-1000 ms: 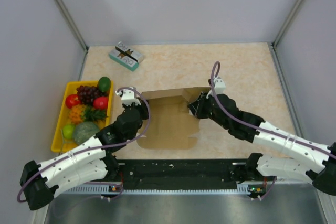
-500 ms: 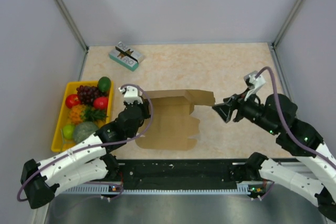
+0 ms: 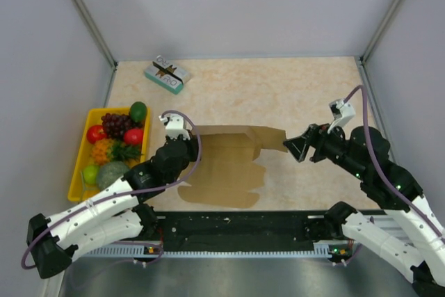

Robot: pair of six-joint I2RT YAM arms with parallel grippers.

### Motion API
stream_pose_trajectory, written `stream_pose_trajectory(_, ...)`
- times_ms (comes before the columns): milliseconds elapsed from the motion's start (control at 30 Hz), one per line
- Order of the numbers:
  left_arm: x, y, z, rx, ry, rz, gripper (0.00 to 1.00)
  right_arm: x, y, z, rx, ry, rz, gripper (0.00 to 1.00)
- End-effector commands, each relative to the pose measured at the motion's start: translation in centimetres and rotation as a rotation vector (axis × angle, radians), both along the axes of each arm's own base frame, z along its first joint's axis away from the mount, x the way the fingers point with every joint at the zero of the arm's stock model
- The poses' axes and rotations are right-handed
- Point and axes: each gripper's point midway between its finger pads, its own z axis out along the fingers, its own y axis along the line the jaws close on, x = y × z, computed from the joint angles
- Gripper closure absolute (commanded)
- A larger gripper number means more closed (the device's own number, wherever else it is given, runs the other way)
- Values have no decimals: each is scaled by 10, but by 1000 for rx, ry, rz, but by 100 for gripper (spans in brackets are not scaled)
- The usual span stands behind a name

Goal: Fold the paper box

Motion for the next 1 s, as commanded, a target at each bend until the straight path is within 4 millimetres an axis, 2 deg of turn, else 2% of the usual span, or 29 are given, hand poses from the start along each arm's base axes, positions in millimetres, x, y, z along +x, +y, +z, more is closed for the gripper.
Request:
stream_pose_trajectory(0,-5,-11,22,-71,6,-69,100,3,-7,44,53,-148,-7,24)
stream_pose_trajectory(33,-6,-14,20,-69,23,-91,100,2,-1,46,55,-162,29,23)
stream_pose_trajectory(67,-7,-14,16,-56,43,-100,100,-7,13,48,66,-167,140,22)
stream_pose_trajectory(100,-7,-15,19,-59,50,-105,100,-5,21,40,31,-151,193,22)
stream_pose_trajectory(200,-9,-11,13,-45,82,-112,100,0,25,31,27,-114,214,23)
stream_pose_trajectory(300,-8,-5,11,-51,97,-107,100,-7,32,19,30,-111,283,23)
stream_pose_trajectory(433,-8,-5,11,-70,102,-126,100,-5,34,-11,-16,-52,303,29)
stream_pose_trajectory(533,-7,-3,5,-44,124,-122,100,-2,41,-11,19,-60,311,41)
stream_pose_trajectory(567,-7,-4,3,-38,129,-122,100,0,45,-13,23,-52,317,49)
stream_pose_trajectory(633,-5,-5,4,-38,131,-124,100,0,52,-15,14,-47,325,59)
stream_pose_trajectory(667,-4,-7,1,-32,139,-125,100,2,53,-15,5,-47,309,69)
stream_pose_trajectory(733,-2,-8,-1,-16,150,-121,100,10,54,-19,-25,-38,249,76)
stream_pose_trajectory(767,1,-9,-3,-1,165,-115,100,6,59,-21,-35,-28,253,83)
stream_pose_trajectory(833,5,-7,-8,36,186,-97,100,11,60,-27,-38,4,191,90)
stream_pose_trajectory(867,8,-8,-8,46,194,-92,100,6,64,-30,-41,17,192,94)
stream_pose_trajectory(967,8,-10,-11,70,225,-91,100,13,61,-37,-64,41,102,98)
